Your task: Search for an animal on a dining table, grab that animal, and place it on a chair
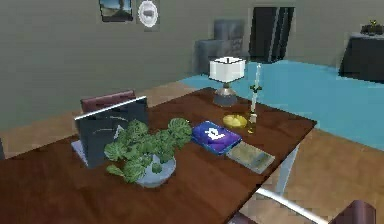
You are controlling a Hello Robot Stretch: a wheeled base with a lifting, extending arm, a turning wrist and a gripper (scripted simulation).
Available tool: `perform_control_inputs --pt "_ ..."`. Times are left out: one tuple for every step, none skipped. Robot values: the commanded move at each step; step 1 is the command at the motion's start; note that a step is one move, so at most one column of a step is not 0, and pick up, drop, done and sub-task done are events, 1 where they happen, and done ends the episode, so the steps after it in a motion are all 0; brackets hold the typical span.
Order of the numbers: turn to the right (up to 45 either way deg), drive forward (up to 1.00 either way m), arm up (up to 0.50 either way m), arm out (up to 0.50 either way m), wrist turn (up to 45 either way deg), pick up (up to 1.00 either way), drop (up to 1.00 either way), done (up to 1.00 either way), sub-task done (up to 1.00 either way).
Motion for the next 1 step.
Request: perform_control_inputs --pt "-45.0 0.00 0.00 0.00 0.0 0.00 0.00 0.00 0.00"
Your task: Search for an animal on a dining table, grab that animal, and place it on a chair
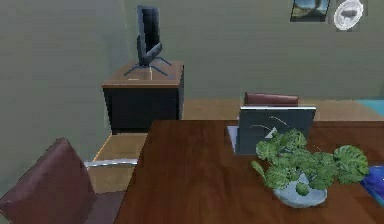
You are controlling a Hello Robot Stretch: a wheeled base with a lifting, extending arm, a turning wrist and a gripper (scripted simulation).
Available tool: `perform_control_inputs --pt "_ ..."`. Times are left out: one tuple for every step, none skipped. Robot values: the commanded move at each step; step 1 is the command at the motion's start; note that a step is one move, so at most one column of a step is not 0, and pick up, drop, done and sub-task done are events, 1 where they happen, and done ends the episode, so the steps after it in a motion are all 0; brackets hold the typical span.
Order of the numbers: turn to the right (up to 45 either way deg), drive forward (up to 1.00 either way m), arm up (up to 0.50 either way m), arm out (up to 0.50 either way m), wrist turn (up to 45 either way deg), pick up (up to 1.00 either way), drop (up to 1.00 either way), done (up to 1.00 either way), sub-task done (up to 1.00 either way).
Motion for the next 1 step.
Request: perform_control_inputs --pt "-45.0 0.00 0.00 0.00 0.0 0.00 0.00 0.00 0.00"
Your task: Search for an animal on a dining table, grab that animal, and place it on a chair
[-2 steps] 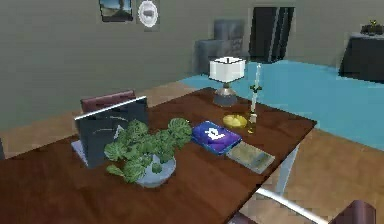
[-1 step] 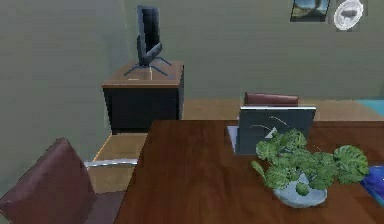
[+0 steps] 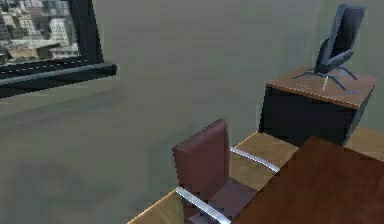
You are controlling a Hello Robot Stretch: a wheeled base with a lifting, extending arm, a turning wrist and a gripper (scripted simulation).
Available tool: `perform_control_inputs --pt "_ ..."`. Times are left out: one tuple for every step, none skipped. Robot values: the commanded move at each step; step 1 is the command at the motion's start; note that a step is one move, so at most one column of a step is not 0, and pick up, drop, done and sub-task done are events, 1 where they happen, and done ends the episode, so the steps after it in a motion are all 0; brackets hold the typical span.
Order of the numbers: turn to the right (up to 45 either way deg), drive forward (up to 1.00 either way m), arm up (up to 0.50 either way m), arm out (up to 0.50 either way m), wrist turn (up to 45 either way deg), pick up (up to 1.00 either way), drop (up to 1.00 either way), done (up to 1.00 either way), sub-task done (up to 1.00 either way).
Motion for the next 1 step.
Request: perform_control_inputs --pt "-9.0 0.00 0.00 0.00 0.0 0.00 0.00 0.00 0.00"
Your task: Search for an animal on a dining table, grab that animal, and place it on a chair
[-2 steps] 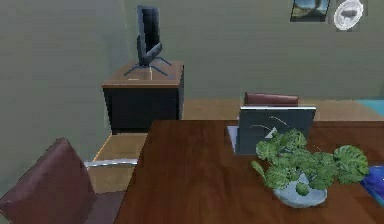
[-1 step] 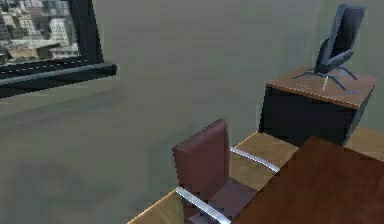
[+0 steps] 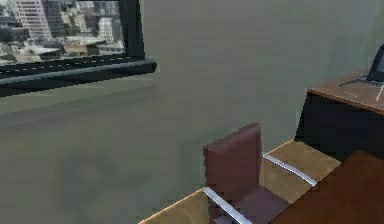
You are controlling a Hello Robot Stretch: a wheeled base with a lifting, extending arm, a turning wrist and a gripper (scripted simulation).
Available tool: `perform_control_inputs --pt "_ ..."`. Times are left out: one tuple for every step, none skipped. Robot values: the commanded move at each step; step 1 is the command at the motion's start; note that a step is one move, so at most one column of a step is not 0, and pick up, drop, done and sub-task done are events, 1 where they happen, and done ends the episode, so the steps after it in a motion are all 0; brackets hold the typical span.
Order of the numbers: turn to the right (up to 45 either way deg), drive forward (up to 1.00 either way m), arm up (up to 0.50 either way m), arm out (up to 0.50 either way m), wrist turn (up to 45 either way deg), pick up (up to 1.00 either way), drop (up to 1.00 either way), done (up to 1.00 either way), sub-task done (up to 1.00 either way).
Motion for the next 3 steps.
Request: perform_control_inputs --pt "45.0 0.00 0.00 0.00 0.0 0.00 0.00 0.00 0.00" --pt "36.0 0.00 0.00 0.00 0.0 0.00 0.00 0.00 0.00" --pt "-45.0 0.00 0.00 0.00 0.0 0.00 0.00 0.00 0.00"
